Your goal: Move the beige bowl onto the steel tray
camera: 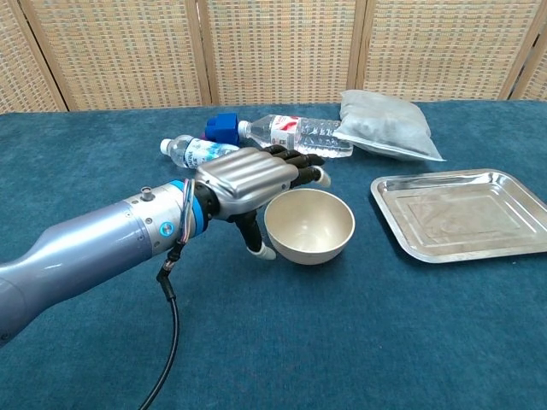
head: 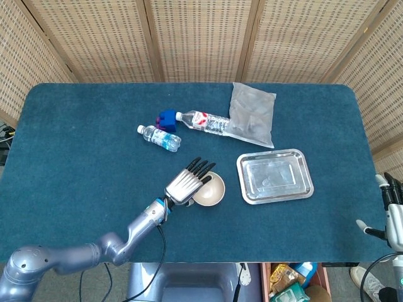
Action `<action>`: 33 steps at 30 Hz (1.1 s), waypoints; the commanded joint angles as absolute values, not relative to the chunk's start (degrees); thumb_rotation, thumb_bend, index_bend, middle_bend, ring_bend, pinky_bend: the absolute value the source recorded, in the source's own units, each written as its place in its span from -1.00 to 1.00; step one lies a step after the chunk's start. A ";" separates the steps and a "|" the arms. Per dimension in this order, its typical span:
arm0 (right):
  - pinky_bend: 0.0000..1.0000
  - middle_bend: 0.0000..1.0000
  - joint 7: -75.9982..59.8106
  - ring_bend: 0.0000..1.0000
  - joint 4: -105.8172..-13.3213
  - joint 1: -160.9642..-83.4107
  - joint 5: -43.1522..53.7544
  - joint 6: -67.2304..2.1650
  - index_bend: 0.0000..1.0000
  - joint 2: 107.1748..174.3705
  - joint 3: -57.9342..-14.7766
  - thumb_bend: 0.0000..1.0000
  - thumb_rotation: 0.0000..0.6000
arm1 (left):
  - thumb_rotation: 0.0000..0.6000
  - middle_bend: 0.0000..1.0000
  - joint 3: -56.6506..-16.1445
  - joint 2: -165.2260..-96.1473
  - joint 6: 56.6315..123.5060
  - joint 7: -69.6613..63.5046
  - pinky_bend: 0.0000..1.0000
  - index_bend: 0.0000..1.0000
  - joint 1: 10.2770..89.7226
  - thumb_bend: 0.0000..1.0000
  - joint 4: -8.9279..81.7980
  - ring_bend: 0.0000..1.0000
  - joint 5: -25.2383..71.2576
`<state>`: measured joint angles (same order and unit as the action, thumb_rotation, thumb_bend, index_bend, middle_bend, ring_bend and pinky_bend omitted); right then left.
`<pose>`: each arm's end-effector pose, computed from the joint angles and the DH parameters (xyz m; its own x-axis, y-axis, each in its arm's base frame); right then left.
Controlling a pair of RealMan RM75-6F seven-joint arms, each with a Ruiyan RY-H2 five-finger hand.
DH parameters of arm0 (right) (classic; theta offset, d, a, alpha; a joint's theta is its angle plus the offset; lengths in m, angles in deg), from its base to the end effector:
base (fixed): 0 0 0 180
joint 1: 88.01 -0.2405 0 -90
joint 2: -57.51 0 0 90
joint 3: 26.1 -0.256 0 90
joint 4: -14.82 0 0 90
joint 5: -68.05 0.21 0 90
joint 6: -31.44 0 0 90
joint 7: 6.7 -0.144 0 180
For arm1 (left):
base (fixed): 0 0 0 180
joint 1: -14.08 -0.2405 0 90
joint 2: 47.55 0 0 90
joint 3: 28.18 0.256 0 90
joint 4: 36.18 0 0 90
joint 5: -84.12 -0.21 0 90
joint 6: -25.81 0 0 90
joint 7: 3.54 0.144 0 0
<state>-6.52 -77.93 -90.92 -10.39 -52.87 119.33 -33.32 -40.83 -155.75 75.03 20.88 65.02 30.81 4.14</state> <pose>-0.3298 -0.1846 0.1883 0.4123 0.0488 0.9098 -0.9039 0.1473 0.4017 -0.0595 0.3342 -0.1122 0.6117 0.0852 0.7865 0.6078 -0.6870 -0.3983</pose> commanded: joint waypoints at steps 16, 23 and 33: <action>-1.00 -1.00 -8.89 -1.00 -74.05 -102.51 -29.65 -44.02 -1.00 120.25 -29.91 -1.00 1.00 | 1.00 -1.00 -42.11 -120.18 94.33 19.78 -1.00 -1.00 46.49 -1.00 60.57 -1.00 8.92; -1.00 -1.00 -7.68 -1.00 -75.53 -112.95 -36.39 -33.81 -0.94 122.69 -29.79 -1.00 1.00 | 1.00 -1.00 -39.04 -114.17 103.04 12.12 -1.00 -1.00 36.83 -1.00 61.70 -1.00 9.76; -1.00 -1.00 -0.14 -1.00 -77.31 -125.25 -31.75 -16.44 -0.78 132.84 -32.41 -1.00 1.00 | 1.00 -1.00 -37.62 -116.51 105.13 2.77 -1.00 -1.00 33.17 -1.00 53.51 -1.00 9.47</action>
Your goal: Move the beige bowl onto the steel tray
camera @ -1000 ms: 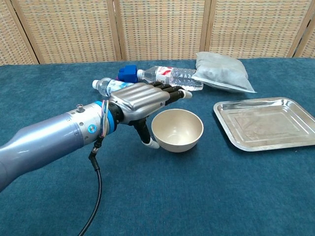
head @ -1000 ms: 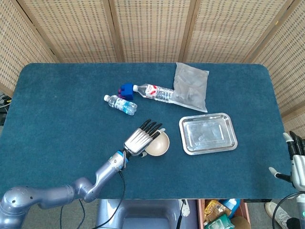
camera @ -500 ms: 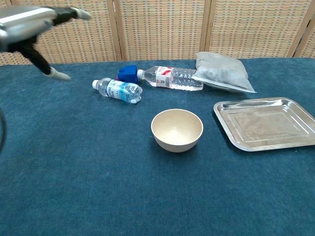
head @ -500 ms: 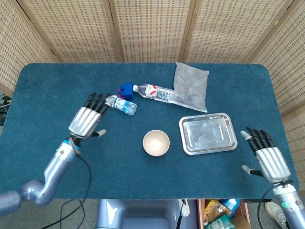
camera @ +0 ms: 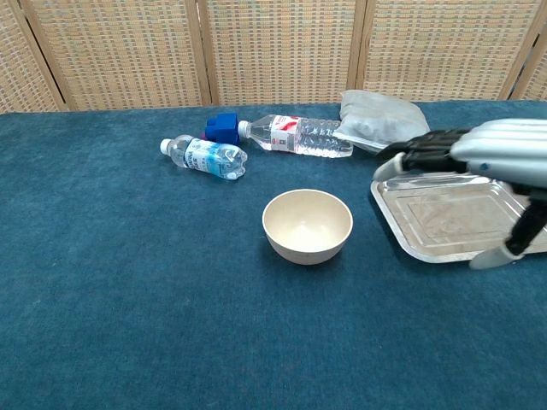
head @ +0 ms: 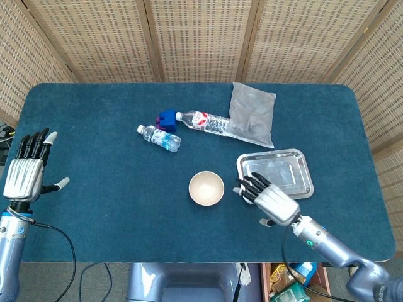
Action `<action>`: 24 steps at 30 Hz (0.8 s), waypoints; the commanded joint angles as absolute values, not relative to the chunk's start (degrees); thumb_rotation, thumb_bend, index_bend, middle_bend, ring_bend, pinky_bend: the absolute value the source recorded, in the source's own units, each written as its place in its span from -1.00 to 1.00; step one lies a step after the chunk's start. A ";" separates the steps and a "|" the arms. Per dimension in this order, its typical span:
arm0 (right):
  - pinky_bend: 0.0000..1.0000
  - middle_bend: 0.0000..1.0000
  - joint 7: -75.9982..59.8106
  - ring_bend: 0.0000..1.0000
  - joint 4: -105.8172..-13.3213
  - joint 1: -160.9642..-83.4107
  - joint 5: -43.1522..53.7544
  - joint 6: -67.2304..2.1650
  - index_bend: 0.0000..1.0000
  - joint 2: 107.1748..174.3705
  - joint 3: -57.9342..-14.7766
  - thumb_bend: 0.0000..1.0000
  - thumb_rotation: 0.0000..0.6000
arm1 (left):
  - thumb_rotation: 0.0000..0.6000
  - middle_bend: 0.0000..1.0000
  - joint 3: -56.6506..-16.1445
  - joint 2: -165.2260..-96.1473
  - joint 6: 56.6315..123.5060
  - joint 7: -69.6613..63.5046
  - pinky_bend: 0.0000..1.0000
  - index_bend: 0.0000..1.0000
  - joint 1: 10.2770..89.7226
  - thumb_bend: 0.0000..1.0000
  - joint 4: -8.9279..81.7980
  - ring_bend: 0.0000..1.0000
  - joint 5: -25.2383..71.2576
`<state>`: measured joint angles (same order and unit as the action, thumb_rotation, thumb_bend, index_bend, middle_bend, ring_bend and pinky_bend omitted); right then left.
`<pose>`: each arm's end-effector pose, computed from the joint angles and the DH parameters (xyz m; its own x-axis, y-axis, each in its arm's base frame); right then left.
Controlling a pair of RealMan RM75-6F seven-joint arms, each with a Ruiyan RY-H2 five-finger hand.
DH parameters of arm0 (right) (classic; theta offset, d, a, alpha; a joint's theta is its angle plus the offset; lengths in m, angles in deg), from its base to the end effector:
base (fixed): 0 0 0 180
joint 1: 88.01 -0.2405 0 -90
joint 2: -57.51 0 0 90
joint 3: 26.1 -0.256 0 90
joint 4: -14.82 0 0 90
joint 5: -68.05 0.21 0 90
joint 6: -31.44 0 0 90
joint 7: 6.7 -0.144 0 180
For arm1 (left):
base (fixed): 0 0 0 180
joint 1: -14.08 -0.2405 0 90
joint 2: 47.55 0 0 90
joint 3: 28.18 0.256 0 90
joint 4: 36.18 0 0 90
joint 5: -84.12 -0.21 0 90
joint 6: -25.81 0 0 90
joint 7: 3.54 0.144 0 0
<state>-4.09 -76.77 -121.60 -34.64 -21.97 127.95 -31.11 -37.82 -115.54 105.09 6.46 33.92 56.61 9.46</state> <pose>-0.1774 -0.2836 0.0473 0.6337 -0.1773 0.7530 -0.6171 -0.7029 0.3538 -0.2614 0.2797 0.1495 0.4329 -0.0960 0.8963 0.8963 -0.0609 -0.4393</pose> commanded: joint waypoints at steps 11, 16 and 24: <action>-1.00 -1.00 10.72 -1.00 -66.13 -130.95 -19.36 -10.00 -0.65 147.50 -36.05 -1.00 1.00 | 1.00 -1.00 -37.32 -116.00 103.84 -2.00 -1.00 -1.00 32.85 -1.00 51.48 -1.00 7.90; -1.00 -1.00 11.19 -1.00 -64.32 -131.37 -17.90 -11.60 -0.34 149.23 -36.07 -0.83 1.00 | 1.00 -1.00 -37.58 -115.75 103.64 -2.80 -1.00 -1.00 32.79 -1.00 51.31 -1.00 7.92; -1.00 -1.00 8.67 -1.00 -61.18 -131.98 -18.56 -14.17 0.12 151.23 -34.82 -0.11 1.00 | 1.00 -1.00 -37.80 -115.66 103.42 -3.15 -1.00 -1.00 32.67 -1.00 51.26 -1.00 8.00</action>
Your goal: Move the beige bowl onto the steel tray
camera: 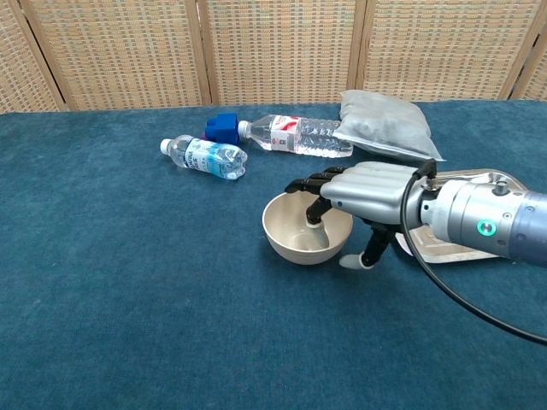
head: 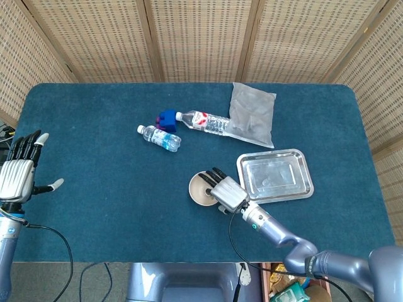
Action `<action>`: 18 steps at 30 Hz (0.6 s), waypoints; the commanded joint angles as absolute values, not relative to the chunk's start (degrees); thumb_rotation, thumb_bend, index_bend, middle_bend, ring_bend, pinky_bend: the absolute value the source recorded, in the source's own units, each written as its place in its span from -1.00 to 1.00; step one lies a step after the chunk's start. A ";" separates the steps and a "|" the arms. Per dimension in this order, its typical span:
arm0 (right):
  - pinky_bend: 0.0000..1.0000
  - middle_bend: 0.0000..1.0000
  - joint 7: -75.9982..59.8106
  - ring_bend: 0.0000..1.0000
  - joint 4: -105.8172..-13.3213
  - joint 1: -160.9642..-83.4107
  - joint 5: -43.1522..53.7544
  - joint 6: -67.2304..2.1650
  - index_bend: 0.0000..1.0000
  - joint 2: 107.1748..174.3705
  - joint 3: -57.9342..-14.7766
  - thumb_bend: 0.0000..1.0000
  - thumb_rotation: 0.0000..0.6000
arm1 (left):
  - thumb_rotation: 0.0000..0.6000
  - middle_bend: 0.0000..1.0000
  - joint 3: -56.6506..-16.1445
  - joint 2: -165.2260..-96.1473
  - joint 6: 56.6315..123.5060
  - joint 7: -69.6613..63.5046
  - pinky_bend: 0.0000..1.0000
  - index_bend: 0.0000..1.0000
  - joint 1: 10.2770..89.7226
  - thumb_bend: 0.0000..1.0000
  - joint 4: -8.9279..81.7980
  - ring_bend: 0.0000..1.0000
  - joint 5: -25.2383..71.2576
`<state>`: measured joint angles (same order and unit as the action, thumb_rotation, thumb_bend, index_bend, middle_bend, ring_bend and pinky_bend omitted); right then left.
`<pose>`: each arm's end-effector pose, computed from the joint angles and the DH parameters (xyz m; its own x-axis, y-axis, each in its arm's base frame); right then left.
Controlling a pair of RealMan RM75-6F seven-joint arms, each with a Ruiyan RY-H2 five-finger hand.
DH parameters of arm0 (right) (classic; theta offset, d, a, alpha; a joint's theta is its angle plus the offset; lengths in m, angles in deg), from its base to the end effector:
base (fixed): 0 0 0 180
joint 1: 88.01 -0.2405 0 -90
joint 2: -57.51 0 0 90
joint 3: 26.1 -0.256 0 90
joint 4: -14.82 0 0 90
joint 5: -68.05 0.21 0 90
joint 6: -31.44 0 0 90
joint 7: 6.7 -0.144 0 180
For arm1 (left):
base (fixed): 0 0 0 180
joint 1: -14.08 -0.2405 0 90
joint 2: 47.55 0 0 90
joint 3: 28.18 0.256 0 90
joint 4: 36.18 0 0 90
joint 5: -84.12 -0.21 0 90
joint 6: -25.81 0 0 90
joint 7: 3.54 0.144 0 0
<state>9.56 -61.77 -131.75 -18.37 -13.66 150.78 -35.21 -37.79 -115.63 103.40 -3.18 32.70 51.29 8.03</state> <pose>-0.1271 -0.3269 -0.0599 0.6582 -0.1854 0.7297 -0.6177 -0.6871 0.3825 -0.2838 0.2798 0.1550 0.3653 -0.0767 0.9277 0.9275 -0.0551 -0.3698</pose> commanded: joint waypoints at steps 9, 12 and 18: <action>-1.00 -1.00 5.61 -1.00 -59.86 -132.38 -19.94 -16.91 0.24 151.40 -33.81 0.13 1.00 | 1.00 -1.00 -37.82 -115.75 103.44 -3.06 -1.00 -1.00 32.56 -1.00 51.38 -1.00 7.76; -1.00 -1.00 4.84 -1.00 -59.96 -132.33 -20.34 -17.96 0.25 151.00 -33.58 0.13 1.00 | 1.00 -1.00 -37.81 -115.77 103.51 -3.02 -1.00 -1.00 32.51 -1.00 51.41 -1.00 7.62; -1.00 -1.00 1.79 -1.00 -63.73 -130.28 -20.82 -24.10 0.26 144.49 -34.91 0.13 1.00 | 1.00 -1.00 -37.79 -115.86 102.82 -3.14 -1.00 -1.00 32.64 -1.00 51.05 -1.00 7.77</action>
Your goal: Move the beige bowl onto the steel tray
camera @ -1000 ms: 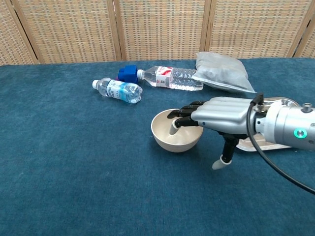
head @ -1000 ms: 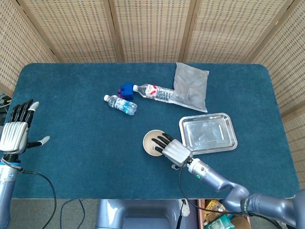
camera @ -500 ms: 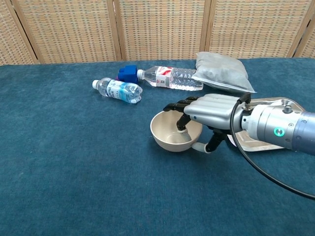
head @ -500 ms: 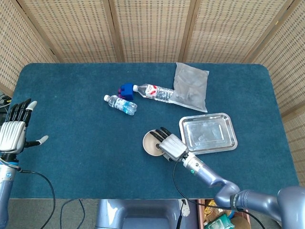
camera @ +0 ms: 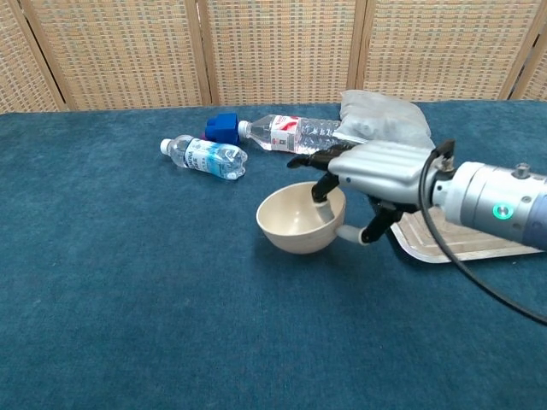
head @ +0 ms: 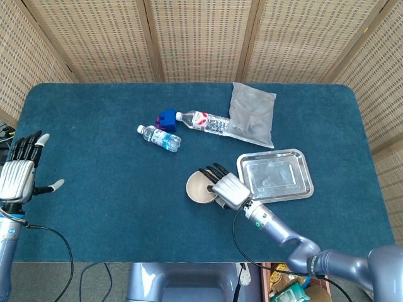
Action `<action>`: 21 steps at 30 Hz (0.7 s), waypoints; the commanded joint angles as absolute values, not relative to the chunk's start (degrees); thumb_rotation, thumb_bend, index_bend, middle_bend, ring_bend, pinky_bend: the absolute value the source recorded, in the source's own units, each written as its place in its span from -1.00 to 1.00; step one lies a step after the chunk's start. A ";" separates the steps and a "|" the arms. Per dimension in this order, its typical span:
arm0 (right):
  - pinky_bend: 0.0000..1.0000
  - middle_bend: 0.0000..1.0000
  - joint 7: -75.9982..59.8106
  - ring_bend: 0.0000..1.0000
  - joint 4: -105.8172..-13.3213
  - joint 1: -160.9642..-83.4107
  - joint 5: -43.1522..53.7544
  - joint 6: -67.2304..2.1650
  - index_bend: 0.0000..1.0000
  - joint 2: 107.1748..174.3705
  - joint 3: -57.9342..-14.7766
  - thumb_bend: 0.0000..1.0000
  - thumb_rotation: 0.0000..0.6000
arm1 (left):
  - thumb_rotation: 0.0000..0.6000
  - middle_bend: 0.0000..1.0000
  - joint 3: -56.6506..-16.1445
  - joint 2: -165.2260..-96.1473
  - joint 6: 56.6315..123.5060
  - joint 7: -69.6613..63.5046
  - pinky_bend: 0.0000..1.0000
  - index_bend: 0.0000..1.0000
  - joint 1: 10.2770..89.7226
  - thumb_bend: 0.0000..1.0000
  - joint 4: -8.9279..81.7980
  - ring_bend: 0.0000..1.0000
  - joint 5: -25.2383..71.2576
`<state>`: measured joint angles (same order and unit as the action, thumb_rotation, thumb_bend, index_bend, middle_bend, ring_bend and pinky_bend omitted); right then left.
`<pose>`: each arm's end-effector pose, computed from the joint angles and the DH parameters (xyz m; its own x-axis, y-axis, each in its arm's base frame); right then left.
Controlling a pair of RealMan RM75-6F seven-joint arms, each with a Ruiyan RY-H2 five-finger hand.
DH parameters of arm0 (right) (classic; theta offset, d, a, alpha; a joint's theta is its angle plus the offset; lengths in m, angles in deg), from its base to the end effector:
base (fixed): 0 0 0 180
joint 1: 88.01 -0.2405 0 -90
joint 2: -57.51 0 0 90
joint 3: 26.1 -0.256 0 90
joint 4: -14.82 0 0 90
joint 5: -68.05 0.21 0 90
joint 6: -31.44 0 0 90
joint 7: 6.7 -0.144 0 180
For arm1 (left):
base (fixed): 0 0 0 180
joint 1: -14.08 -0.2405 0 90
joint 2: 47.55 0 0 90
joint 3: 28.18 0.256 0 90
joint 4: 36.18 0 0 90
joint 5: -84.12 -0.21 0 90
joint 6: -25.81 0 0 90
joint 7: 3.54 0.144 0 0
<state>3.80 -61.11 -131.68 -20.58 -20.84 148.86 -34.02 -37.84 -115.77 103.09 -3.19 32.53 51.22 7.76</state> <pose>-0.1295 -0.3345 -0.0373 0.5873 -0.1328 0.7984 -0.6486 -0.6673 0.3661 -0.2842 0.2791 0.1534 0.3654 -0.0708 0.9281 0.9275 -0.0569 -0.3695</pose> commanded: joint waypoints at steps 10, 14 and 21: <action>-1.00 -1.00 -6.19 -1.00 -63.05 -123.72 -18.60 -30.78 0.26 133.02 -33.97 0.13 1.00 | 1.00 -1.00 -37.25 -116.23 102.96 -2.28 -1.00 -1.00 32.59 -1.00 51.77 -1.00 6.70; -1.00 -1.00 -9.89 -1.00 -57.44 -120.57 -17.24 -30.83 0.26 133.98 -31.12 0.13 1.00 | 1.00 -1.00 -36.89 -116.43 103.17 -1.40 -1.00 -1.00 32.65 -1.00 51.90 -1.00 5.82; -1.00 -1.00 -14.04 -1.00 -49.85 -118.32 -18.88 -32.81 0.26 138.01 -28.58 0.13 1.00 | 1.00 -1.00 -36.43 -117.03 102.97 -0.24 -1.00 -1.00 32.87 -1.00 52.07 -1.00 5.05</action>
<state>-12.95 -51.24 -119.13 -18.45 -32.18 136.90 -29.43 -36.47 -116.98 102.95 -0.29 32.86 52.03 5.09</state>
